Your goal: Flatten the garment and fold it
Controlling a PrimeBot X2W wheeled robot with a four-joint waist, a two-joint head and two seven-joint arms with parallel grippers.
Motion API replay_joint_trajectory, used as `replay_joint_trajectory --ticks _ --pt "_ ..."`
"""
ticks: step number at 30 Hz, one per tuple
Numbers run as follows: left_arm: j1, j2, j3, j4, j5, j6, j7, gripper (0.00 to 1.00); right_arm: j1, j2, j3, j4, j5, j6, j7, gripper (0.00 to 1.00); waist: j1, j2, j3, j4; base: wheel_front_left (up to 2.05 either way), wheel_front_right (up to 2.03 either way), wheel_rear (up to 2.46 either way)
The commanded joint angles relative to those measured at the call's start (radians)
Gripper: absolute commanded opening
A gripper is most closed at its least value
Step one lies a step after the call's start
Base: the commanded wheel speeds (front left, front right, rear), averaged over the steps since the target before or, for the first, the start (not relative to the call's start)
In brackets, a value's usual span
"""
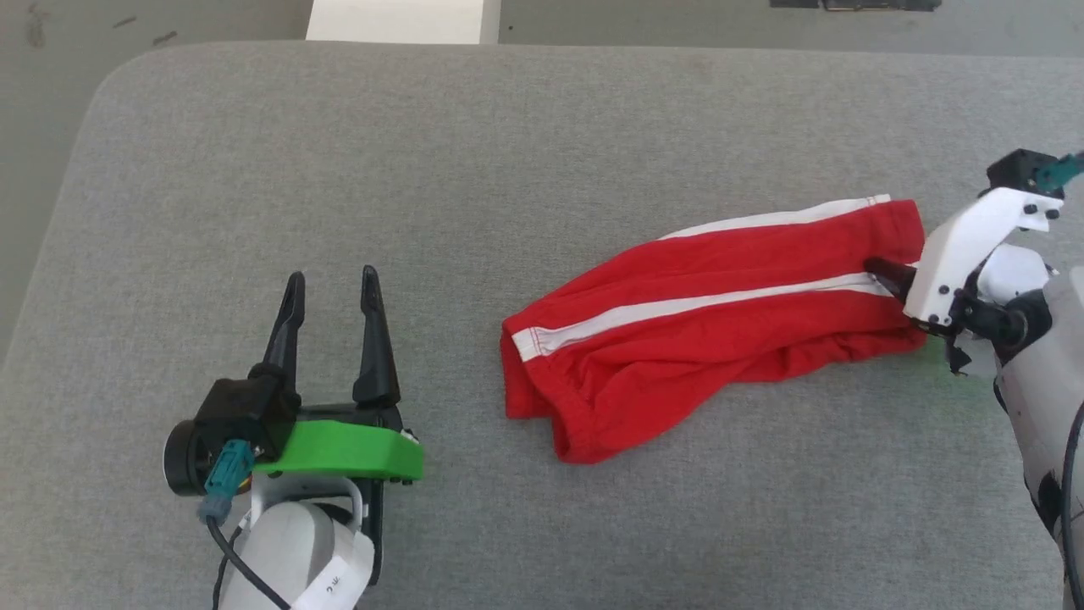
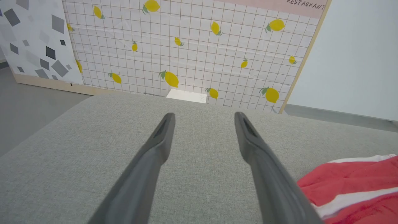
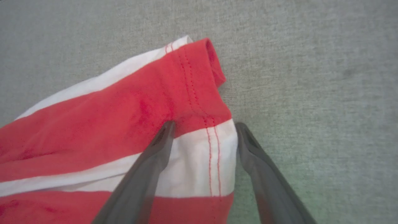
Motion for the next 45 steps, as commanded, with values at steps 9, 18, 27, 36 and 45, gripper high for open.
replay_joint_trajectory --ticks 9,18,27,36,45 --pt "0.008 -0.002 0.006 0.001 -0.005 0.007 -0.005 1.0 0.081 0.039 0.074 -0.076 0.062 -0.001 0.128 0.11 0.0 0.0 -0.015 -0.005 0.0 0.0 0.0" --pt "0.03 -0.002 0.014 0.015 0.002 -0.002 -0.005 1.0 0.181 -0.044 0.075 -0.197 0.086 -0.001 0.023 0.0 0.0 0.0 -0.061 -0.032 0.0 0.0 0.0" --pt "0.073 -0.002 0.032 0.03 0.012 -0.025 -0.005 1.0 0.281 -0.176 -0.026 -0.216 -0.05 -0.001 -0.12 0.0 0.0 0.0 -0.121 -0.073 0.0 0.0 0.0" --pt "0.108 -0.002 0.039 0.048 0.014 -0.041 -0.005 1.0 0.332 -0.198 -0.137 -0.305 -0.271 -0.001 -0.121 0.0 0.0 0.0 -0.161 -0.11 0.0 0.0 0.0" --pt "0.123 -0.002 0.024 0.059 0.01 -0.049 -0.005 1.0 0.406 -0.133 -0.004 -0.719 -0.32 -0.001 0.079 0.0 0.0 0.0 -0.186 -0.1 0.0 0.0 0.0"
